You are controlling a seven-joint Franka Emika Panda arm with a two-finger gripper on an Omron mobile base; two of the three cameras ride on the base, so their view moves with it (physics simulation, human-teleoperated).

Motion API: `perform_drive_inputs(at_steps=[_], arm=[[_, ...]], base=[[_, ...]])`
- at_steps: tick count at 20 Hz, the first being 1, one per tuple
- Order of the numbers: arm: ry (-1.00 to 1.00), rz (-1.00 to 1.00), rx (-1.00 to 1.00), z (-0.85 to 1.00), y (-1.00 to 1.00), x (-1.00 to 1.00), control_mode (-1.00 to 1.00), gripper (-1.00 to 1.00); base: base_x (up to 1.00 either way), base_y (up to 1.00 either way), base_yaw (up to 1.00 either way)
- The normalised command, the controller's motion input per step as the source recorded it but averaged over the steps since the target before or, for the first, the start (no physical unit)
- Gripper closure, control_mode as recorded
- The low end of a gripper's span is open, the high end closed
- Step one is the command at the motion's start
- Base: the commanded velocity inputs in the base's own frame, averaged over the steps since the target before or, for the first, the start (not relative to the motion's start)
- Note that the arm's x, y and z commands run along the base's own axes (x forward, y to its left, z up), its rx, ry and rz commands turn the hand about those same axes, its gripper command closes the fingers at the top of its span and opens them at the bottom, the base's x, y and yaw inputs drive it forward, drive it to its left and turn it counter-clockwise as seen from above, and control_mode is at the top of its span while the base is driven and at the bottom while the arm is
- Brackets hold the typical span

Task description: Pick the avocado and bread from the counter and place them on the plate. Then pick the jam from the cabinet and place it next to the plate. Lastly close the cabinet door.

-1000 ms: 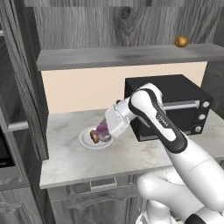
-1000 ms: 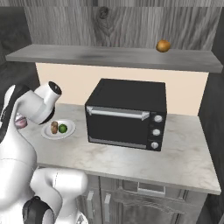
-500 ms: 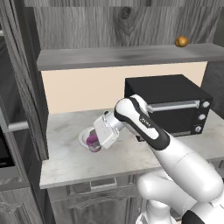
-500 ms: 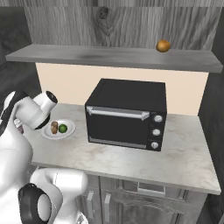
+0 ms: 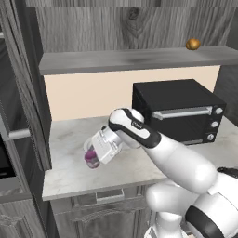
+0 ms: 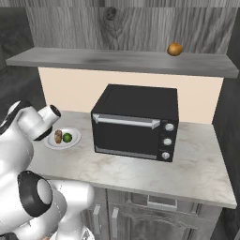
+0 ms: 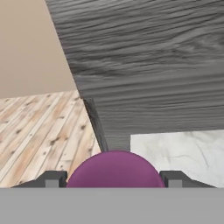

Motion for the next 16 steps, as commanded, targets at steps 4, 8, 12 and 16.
perform_drive_inputs(at_steps=[4, 8, 12, 16], arm=[[0.02, 0.07, 0.00, -0.40, 0.07, 0.28, -1.00, 1.00], [0.00, 0.06, 0.02, -0.35, 0.01, 0.25, -1.00, 1.00], [0.00, 0.04, 0.03, -0.21, 0.02, 0.21, -1.00, 1.00], [0.00, 0.01, 0.02, -0.20, 0.11, 0.25, -1.00, 1.00]], base=[[0.00, 0.00, 0.00], [0.00, 0.00, 0.00], [0.00, 0.00, 0.00], [0.00, 0.00, 0.00]])
